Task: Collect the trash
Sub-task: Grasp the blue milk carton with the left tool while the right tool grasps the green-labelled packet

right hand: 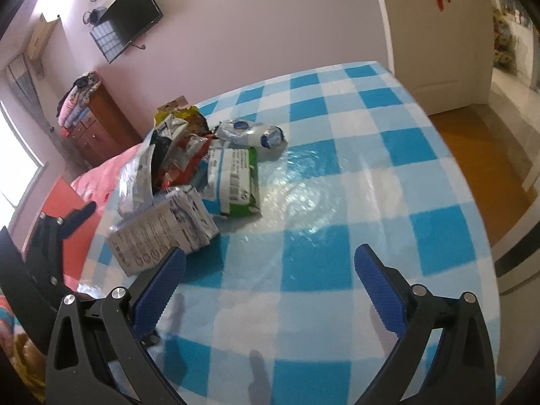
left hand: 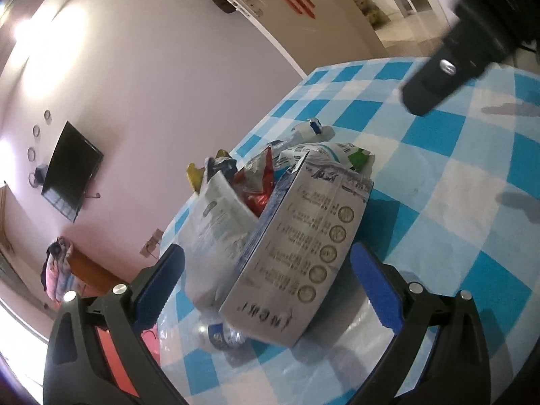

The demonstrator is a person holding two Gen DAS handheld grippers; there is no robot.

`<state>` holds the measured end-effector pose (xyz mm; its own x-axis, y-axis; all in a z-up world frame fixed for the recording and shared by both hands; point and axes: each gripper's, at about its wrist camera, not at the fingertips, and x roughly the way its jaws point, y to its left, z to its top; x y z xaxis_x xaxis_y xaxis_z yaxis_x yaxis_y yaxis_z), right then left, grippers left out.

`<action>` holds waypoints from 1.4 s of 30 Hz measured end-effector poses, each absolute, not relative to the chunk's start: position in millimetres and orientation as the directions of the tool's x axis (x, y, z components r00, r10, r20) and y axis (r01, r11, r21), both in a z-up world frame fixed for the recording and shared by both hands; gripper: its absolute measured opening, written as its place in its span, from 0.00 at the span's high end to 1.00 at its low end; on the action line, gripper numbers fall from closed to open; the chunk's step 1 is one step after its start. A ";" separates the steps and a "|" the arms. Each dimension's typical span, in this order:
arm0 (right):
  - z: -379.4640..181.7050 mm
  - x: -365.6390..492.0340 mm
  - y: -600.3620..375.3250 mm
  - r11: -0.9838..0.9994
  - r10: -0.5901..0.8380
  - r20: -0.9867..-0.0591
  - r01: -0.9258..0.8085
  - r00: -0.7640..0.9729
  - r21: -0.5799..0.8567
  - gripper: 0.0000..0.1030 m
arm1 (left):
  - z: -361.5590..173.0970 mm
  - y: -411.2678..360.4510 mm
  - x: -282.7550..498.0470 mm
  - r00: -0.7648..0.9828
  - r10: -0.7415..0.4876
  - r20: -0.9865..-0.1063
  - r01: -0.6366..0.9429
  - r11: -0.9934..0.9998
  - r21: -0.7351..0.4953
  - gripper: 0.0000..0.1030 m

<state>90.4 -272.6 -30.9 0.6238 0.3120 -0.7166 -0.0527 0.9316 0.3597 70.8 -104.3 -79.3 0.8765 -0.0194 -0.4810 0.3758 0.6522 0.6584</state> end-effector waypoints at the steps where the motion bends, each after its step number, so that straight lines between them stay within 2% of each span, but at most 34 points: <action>1: -30.7 95.1 -272.6 0.925 0.327 -0.713 -0.056 0.620 0.375 0.04 | -79.9 -106.0 73.4 0.877 -0.017 -0.481 0.376 0.649 0.661 0.04; 6: -28.2 122.6 -268.7 0.896 0.395 -0.694 -0.085 0.602 0.436 0.07 | -79.4 -110.3 79.2 0.867 -0.028 -0.497 0.394 0.649 0.651 0.04; 9: -29.2 137.9 -263.3 0.884 0.425 -0.692 -0.105 0.583 0.455 0.21 | -80.1 -112.0 80.8 0.859 -0.033 -0.511 0.408 0.647 0.644 0.05; 10: -30.4 143.6 -262.3 0.880 0.433 -0.693 -0.107 0.576 0.462 0.22 | -80.3 -114.0 83.4 0.854 -0.033 -0.519 0.413 0.650 0.638 0.05; 12: -32.6 153.8 -261.9 0.872 0.448 -0.690 -0.107 0.569 0.479 0.22 | -83.8 -113.2 83.2 0.840 -0.040 -0.541 0.429 0.658 0.618 0.10; 13: -33.5 159.1 -262.2 0.866 0.457 -0.686 -0.108 0.566 0.487 0.24 | -83.9 -113.9 83.6 0.832 -0.045 -0.553 0.440 0.661 0.608 0.18; 14: -34.2 164.5 -262.0 0.859 0.469 -0.682 -0.112 0.561 0.499 0.26 | -84.5 -114.8 84.5 0.824 -0.048 -0.564 0.448 0.664 0.598 0.22; 16: -35.4 172.8 -260.2 0.848 0.492 -0.677 -0.126 0.548 0.515 0.30 | -85.1 -115.8 82.4 0.830 -0.042 -0.557 0.439 0.666 0.603 0.22; 19: -41.8 188.9 -255.2 0.827 0.533 -0.679 -0.141 0.505 0.544 0.30 | -84.3 -116.3 79.9 0.831 -0.035 -0.556 0.429 0.677 0.598 0.24; 23: -51.7 203.7 -252.8 0.798 0.571 -0.667 -0.134 0.478 0.588 0.30 | -76.6 -113.2 78.4 0.833 -0.041 -0.552 0.409 0.718 0.563 0.32; 32: -61.6 215.3 -243.0 0.823 0.543 -0.692 -0.135 0.475 0.552 0.30 | -65.7 -100.9 75.6 0.821 -0.061 -0.568 0.398 0.775 0.491 0.47; 37: -60.3 213.2 -234.0 0.882 0.458 -0.733 -0.159 0.502 0.443 0.44 | -56.8 -91.9 75.6 0.793 -0.094 -0.603 0.421 0.800 0.428 0.49; 42: -61.1 208.2 -236.5 0.887 0.453 -0.731 -0.171 0.511 0.430 0.49 | -48.0 -91.4 78.5 0.743 -0.140 -0.655 0.473 0.802 0.365 0.49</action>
